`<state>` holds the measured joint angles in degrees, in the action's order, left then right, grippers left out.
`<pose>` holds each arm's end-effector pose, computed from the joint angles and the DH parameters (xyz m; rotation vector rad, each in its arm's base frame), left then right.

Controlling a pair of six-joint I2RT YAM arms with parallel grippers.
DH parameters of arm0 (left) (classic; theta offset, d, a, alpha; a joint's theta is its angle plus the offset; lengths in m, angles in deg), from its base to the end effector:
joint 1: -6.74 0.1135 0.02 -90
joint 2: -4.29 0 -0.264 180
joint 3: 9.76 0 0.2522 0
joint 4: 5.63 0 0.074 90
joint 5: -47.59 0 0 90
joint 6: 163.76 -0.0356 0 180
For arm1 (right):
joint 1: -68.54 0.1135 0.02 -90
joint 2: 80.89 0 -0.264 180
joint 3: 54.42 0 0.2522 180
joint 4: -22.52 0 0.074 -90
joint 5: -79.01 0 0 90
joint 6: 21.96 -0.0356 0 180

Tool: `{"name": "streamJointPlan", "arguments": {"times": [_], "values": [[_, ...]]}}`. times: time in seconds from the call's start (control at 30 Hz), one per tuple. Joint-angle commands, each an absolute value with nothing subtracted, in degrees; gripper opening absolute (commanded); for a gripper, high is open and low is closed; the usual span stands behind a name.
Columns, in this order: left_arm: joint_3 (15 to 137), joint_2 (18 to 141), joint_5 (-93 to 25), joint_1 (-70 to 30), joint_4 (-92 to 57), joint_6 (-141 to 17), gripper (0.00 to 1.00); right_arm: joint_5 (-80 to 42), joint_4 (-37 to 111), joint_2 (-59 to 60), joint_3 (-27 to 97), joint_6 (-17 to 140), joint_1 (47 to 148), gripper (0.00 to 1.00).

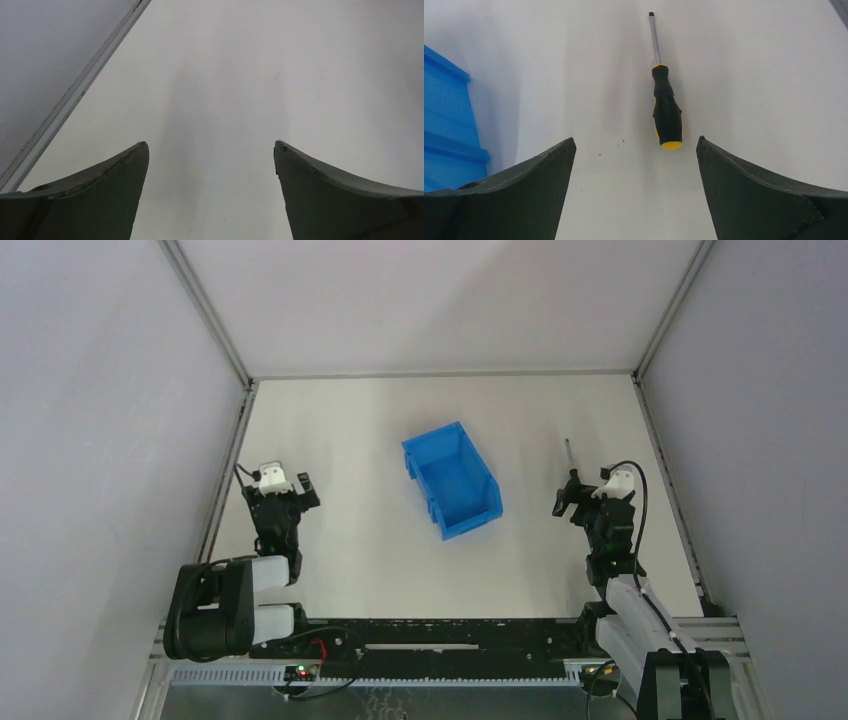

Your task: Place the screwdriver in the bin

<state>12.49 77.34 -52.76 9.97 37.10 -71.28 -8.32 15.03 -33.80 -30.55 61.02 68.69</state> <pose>0.2097 0.0182 0.1553 -0.2191 1.6980 0.1643 0.1775 -0.0012 0.1777 0.1430 1.8397 0.0444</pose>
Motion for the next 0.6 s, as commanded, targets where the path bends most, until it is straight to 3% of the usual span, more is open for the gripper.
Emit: {"name": "streamJointPlan", "arguments": {"times": [0.0, 0.27, 0.57], "values": [[15.1, 76.4, -53.4, 9.7, 40.9, -72.4, 1.00, -7.0, 16.0, -34.1, -28.6, 59.0, 68.9, 1.00], [15.1, 76.4, -53.4, 9.7, 40.9, -72.4, 1.00, -3.2, 39.2, -29.0, -8.5, 59.4, 68.9, 1.00], [15.1, 76.4, -53.4, 9.7, 40.9, -72.4, 1.00, -2.0, 62.0, -2.6, 16.7, 64.3, 67.4, 1.00]]}}
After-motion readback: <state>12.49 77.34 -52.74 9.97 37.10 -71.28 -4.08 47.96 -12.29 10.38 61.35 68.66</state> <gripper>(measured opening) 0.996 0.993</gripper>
